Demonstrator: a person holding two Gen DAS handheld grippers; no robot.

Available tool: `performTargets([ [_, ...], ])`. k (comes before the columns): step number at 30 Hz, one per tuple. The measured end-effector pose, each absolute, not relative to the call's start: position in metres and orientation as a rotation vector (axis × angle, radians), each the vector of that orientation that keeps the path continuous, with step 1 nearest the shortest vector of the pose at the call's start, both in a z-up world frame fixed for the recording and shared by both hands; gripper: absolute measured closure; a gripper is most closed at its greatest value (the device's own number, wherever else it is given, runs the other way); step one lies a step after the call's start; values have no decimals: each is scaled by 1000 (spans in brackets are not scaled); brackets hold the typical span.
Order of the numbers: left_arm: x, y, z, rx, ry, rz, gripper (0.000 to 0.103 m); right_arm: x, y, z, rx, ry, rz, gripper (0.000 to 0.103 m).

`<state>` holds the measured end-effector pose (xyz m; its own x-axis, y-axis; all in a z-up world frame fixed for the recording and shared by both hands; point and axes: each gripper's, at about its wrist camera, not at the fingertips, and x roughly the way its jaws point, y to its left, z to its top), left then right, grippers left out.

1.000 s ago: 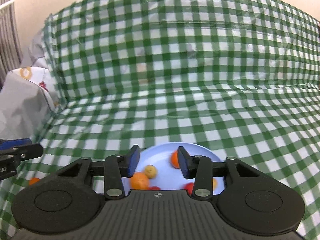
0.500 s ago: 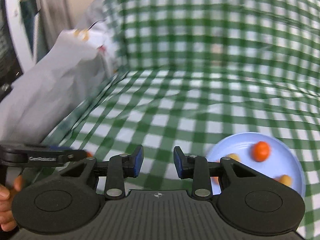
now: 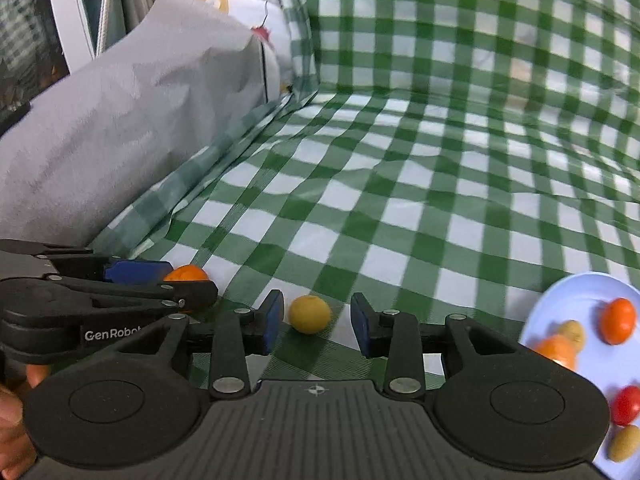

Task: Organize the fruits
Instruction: 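Grasp a mandarin with the left tool while the right tool grasps a yellow round fruit, then carry both fruits over the blue plate and open both tools to release them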

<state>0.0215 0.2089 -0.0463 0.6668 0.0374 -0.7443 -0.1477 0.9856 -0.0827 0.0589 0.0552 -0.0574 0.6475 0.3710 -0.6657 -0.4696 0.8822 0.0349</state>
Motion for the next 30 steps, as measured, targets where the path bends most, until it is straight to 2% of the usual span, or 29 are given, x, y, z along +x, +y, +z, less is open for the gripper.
performTargets([
  [12, 24, 208, -49, -142, 832, 111, 61, 75, 67, -81, -197, 765, 447, 64],
  [14, 24, 209, -49, -142, 832, 112, 61, 74, 67, -81, -202, 758, 449, 68],
  [15, 23, 208, -48, -142, 831, 113, 62, 74, 68, -81, -206, 753, 450, 74],
  [18, 22, 208, -46, -141, 816, 128, 62, 71, 66, -77, -206, 734, 444, 75],
  [30, 3, 198, -25, -126, 714, 135, 62, 29, 13, -13, -90, 601, 377, 75],
])
